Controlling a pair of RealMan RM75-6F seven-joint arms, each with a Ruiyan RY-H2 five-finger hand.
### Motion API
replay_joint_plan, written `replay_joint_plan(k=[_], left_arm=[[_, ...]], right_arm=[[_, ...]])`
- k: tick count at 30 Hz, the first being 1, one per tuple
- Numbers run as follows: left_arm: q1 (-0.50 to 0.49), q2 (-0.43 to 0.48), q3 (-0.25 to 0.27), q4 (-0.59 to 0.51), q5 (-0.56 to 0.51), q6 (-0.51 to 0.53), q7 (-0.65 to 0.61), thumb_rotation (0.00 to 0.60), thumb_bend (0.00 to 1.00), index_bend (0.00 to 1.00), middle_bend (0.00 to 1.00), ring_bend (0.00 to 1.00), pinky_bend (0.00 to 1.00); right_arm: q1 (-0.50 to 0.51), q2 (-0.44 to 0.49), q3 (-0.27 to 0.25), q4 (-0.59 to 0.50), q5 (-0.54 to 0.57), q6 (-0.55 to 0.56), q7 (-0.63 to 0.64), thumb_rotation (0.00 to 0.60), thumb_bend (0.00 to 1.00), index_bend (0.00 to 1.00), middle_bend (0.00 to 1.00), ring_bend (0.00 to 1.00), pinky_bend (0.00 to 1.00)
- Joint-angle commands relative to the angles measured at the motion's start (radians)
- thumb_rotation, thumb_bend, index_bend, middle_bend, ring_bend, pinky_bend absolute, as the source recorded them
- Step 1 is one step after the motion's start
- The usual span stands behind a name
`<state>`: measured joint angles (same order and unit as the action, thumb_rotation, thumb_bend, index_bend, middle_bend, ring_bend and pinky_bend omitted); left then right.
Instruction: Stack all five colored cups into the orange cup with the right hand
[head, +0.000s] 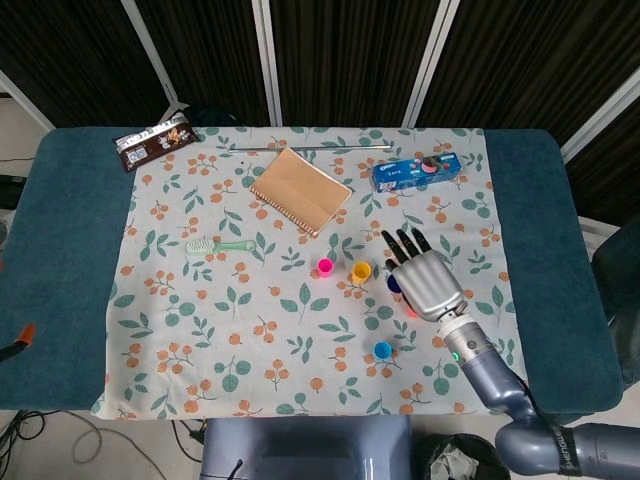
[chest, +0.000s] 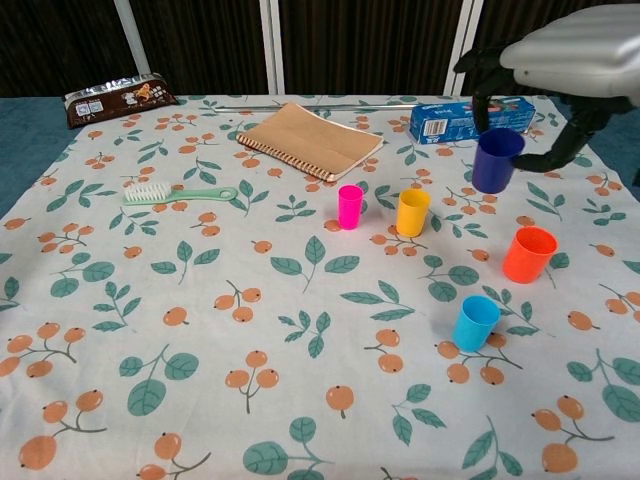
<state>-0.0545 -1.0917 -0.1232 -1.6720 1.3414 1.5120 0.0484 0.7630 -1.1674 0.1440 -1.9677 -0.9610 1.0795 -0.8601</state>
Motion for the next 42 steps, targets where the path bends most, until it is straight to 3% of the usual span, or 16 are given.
replay_joint_plan(k=[1,14,42], left_arm=[[0.000,-0.001,0.001,0.000,0.000,0.000,0.002,0.600,0.23,0.08,0.00,0.00,0.01],[0.001,0.002,-0.002,-0.002,-0.006,-0.002,-0.002,0.600,0.23,0.09,0.00,0.00,0.01],[0.001,0.001,-0.003,-0.001,-0.007,0.000,0.000,0.600,0.23,0.09,0.00,0.00,0.01]], right_arm=[[-0.017,0.051,-0.022,-0.029,0.009,-0.031,0.038,0.600,0.44,0.47,0.00,0.08,0.13],[-0.038,0.026,-0.064,0.025,-0.019,-0.053,0.114,0.600,0.44,0.47,0.00,0.08,0.13],[-0.050,-0.009,-0.096,0.118,-0.044,-0.060,0.174,0.600,0.44,0.47,0.00,0.08,0.13]])
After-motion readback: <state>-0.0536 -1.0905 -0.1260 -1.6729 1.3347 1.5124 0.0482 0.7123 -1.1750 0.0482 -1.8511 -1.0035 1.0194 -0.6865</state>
